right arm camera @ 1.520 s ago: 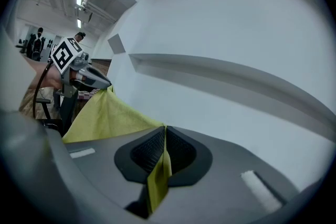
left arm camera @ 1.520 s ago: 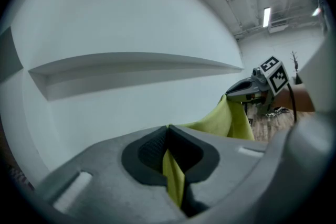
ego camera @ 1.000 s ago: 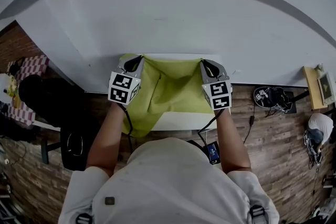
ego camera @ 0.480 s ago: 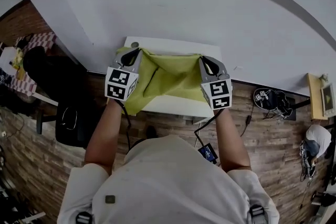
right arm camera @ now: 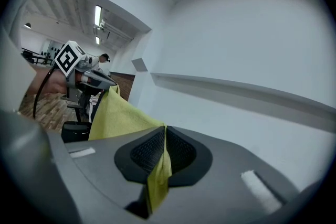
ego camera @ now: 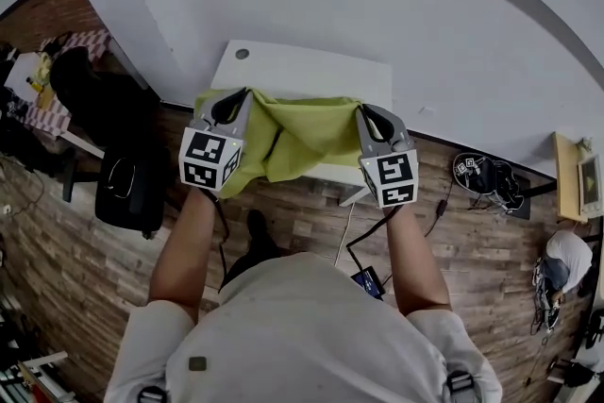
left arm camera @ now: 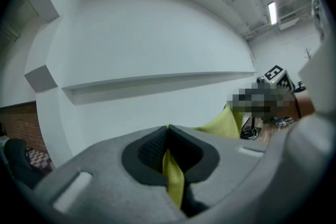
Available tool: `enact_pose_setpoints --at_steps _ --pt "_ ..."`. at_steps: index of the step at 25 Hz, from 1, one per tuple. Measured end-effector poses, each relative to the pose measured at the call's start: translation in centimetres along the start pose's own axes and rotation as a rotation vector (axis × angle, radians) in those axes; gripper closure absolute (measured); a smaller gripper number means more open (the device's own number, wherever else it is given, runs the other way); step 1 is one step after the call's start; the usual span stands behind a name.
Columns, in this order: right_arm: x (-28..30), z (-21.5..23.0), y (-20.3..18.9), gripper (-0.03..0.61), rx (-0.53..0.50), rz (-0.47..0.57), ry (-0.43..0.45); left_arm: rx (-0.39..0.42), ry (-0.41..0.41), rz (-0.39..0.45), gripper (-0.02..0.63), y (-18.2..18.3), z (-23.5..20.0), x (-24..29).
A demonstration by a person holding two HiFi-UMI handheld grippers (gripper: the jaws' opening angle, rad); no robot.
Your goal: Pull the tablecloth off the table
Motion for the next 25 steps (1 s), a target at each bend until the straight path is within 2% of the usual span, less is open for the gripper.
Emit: enact_pose_setpoints --at_steps 7,13,19,25 --pt "-4.2 -2.5 0.1 0.558 0.026 0.046 0.018 -0.008 -0.011 0.026 0.607 1.0 2.3 -3.8" --pt "-7.1 -5.4 0.9 0.558 0.032 0.071 -0.031 0.006 -0.04 0.068 0.607 1.3 2.4 -7.2" --pt "-11.3 -10.3 1.6 0.558 0.042 0.074 -0.079 0.001 -0.073 0.107 0.607 0.9 2.5 -13.4" --pt "-15.6 -17.5 2.0 0.558 0.051 0.073 -0.127 0.007 -0.122 0.13 0.607 -0.6 2.5 -21.5"
Point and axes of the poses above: the fingertips, and each gripper's own axes: x forward along the fingers, z to its right, y out of its top, the point moved 8 cm from there along -x, backward along the fingers, and after that the axes turned 9 degrees about x, right-handed, at the moved point
